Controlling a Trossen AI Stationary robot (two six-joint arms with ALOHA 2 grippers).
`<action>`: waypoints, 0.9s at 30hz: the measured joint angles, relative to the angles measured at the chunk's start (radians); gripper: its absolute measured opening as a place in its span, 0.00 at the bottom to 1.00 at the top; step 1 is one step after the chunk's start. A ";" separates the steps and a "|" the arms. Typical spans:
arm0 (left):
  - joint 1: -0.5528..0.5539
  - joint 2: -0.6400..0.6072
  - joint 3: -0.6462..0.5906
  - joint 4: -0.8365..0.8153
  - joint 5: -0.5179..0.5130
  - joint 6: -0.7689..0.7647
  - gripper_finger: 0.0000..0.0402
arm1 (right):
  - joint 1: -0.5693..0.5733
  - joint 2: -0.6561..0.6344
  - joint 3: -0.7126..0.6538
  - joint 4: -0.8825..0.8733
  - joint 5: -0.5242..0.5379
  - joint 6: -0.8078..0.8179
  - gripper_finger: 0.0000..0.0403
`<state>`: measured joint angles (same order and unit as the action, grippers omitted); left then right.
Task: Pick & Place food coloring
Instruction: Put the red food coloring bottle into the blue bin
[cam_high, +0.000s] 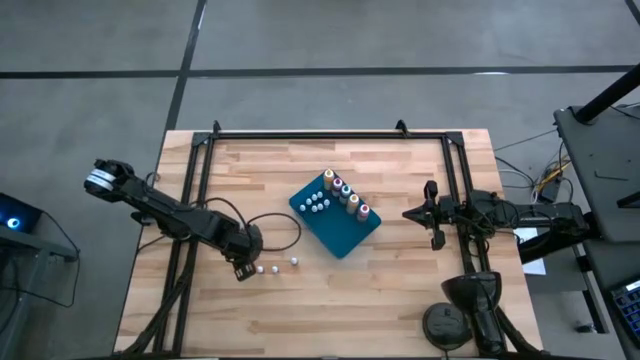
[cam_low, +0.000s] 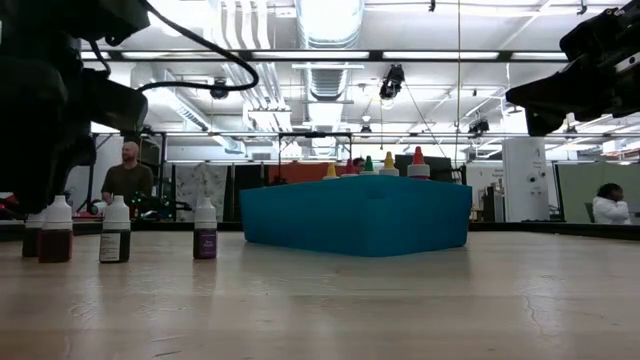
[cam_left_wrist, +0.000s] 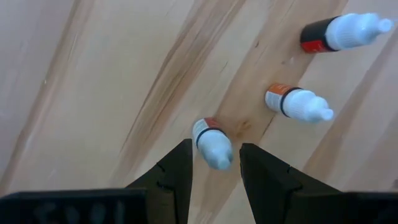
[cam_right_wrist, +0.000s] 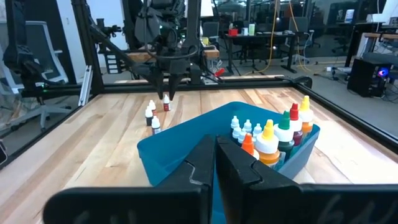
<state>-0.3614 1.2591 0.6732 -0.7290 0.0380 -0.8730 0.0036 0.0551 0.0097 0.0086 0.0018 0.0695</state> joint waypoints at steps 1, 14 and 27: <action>0.000 0.007 0.002 -0.002 0.000 0.000 0.26 | 0.000 0.000 0.000 0.000 0.000 0.001 0.02; 0.006 0.041 0.013 0.006 0.000 -0.001 0.25 | 0.000 0.000 0.000 0.000 0.000 0.001 0.02; 0.007 0.040 0.012 0.005 -0.002 0.000 0.11 | 0.000 0.000 0.000 0.000 0.000 0.001 0.02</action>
<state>-0.3546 1.2995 0.6853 -0.7242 0.0360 -0.8734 0.0036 0.0551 0.0097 0.0086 0.0017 0.0701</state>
